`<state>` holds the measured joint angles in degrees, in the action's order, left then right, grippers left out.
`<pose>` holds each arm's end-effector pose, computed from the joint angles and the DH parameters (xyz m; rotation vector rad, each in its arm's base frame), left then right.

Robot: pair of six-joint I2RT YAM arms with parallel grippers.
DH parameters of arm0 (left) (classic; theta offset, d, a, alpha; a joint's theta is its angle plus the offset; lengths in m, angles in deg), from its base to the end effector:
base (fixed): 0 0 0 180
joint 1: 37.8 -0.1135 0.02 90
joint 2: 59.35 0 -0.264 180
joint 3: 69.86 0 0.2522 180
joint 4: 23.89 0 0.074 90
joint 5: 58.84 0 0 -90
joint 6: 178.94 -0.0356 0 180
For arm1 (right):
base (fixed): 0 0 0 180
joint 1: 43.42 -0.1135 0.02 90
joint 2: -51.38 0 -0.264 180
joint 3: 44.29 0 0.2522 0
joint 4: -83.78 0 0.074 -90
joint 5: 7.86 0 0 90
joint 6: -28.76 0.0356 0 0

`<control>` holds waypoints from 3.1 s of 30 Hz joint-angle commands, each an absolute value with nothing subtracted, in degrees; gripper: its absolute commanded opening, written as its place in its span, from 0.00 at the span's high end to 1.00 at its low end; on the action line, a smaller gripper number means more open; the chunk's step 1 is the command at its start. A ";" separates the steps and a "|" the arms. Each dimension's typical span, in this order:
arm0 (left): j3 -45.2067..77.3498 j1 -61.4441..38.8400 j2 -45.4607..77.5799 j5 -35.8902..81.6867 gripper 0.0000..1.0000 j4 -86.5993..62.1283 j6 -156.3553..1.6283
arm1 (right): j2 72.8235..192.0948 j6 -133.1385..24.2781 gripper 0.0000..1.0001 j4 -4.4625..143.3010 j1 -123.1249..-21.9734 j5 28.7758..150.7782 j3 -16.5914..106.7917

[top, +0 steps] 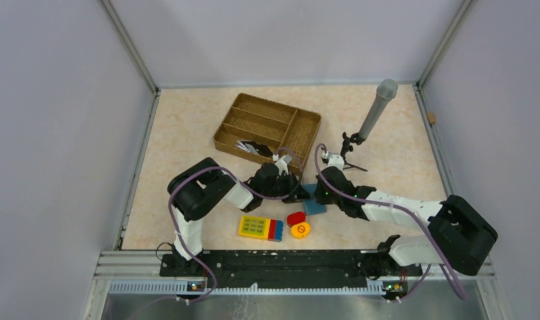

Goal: Put the credit cards into the card holder
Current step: Close the card holder at the center of the board, then place the card holder at the center of the board.

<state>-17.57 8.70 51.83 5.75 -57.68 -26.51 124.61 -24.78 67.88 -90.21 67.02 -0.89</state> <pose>0.2242 -0.2585 0.0987 0.0080 2.3849 -1.5309 0.1699 0.1673 0.1632 -0.0858 2.3689 0.4047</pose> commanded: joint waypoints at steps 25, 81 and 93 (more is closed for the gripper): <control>-21.14 8.63 56.88 8.78 1.00 -62.04 -15.94 | 125.20 5.31 1.00 65.51 -102.61 61.53 -13.15; -24.67 7.73 43.36 19.35 0.52 -47.41 -27.62 | 117.32 -23.22 0.74 54.17 -96.52 63.80 4.67; -24.16 7.12 25.06 32.45 0.06 -23.28 -37.78 | 117.48 -26.18 0.62 54.65 -89.25 66.49 4.65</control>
